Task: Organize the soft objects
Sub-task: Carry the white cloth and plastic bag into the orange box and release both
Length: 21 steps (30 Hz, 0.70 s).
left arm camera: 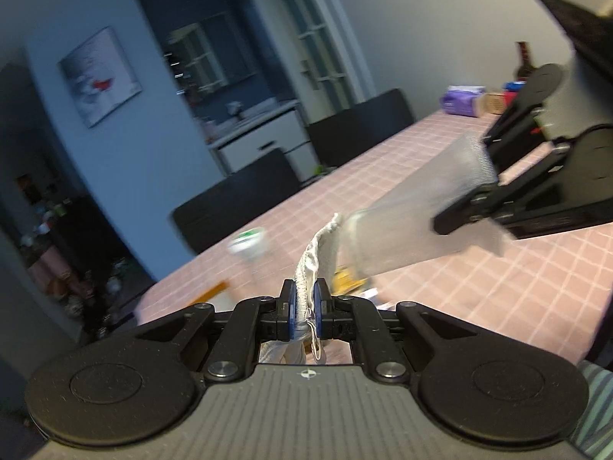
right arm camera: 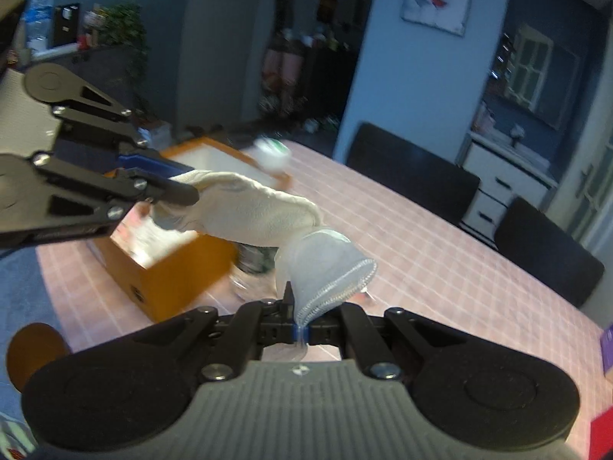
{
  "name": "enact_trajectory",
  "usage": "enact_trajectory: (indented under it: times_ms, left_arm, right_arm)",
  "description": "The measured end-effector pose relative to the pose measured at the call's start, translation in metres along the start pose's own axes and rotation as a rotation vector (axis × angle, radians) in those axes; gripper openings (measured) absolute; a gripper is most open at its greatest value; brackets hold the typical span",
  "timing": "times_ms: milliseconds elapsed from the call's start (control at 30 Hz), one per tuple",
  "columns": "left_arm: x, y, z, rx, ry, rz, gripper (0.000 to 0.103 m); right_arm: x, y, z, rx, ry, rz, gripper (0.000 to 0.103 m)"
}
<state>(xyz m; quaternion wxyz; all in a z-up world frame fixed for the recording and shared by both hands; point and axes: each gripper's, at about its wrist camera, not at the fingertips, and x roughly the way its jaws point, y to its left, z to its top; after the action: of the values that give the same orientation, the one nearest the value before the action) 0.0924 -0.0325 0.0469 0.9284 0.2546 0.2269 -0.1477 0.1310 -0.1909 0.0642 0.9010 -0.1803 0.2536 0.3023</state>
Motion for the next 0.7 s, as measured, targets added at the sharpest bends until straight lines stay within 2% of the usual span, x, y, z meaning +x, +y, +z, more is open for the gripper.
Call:
enact_trajectory:
  times_ms: [233, 367, 600, 700]
  left_arm:
    - [-0.009, 0.052, -0.028, -0.095, 0.045, 0.119, 0.010]
    - [0.002, 0.073, -0.041, -0.138, 0.075, 0.175, 0.010]
    - [0.047, 0.102, -0.060, -0.175, 0.141, 0.259, 0.010]
    - [0.066, 0.116, -0.068, -0.243, 0.162, 0.240, 0.010]
  right_arm:
    - [0.016, 0.054, 0.033, -0.084, -0.048, 0.121, 0.000]
    - [0.047, 0.080, 0.050, -0.109, -0.043, 0.140, 0.000]
    - [0.121, 0.107, 0.075, -0.104, 0.024, 0.054, 0.000]
    - [0.154, 0.113, 0.080, -0.075, 0.068, 0.034, 0.000]
